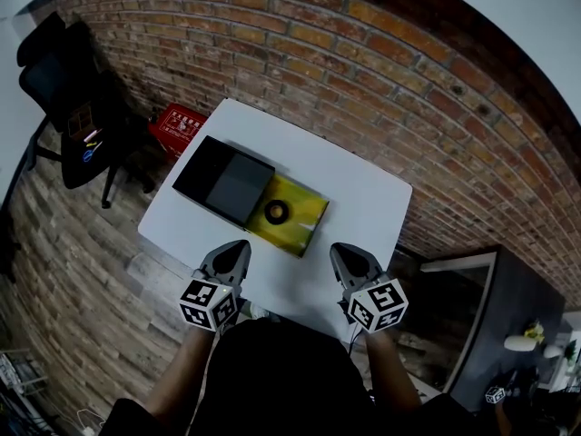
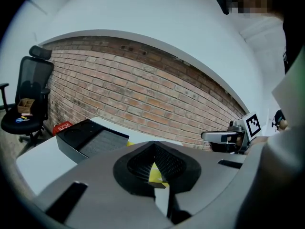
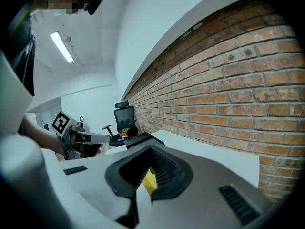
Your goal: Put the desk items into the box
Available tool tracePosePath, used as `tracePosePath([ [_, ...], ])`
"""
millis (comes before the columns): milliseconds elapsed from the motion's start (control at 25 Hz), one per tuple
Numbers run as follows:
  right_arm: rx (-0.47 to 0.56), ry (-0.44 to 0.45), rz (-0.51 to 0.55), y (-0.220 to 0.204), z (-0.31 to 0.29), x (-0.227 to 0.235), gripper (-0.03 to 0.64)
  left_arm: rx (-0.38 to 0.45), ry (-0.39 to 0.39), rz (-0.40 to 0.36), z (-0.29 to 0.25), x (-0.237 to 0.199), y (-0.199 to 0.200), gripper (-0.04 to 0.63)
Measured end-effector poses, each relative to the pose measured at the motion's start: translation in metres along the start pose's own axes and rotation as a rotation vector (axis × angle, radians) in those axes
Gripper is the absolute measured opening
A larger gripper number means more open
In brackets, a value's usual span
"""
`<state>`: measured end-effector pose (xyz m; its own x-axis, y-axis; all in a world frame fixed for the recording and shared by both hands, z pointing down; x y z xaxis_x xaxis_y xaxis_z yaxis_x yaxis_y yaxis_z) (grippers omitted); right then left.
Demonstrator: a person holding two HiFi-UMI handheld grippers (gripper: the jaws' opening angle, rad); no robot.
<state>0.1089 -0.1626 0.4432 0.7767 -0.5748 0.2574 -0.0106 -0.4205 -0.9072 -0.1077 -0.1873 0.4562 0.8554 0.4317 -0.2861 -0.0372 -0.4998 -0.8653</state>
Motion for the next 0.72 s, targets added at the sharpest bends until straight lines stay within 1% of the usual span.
tracePosePath([
  [120,-0.01,0.0,0.014,-0.002,0.001,-0.002,0.02,-0.002,0.002,0.009,0.001,0.001,-0.002,0.006],
  [720,-0.022,0.008,0.017,-0.008,-0.003,-0.002,0.02,-0.021,0.018,-0.003,0.002,-0.005,-0.013,0.006],
])
Point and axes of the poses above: the fingertips, and each gripper's own axes: z backward along the fingers, x to its right, y out of its top, the point moved 3 cm from there along z, backward along the fingers, and after that the axes turned 9 degrees about y, right-handed, at the moved point
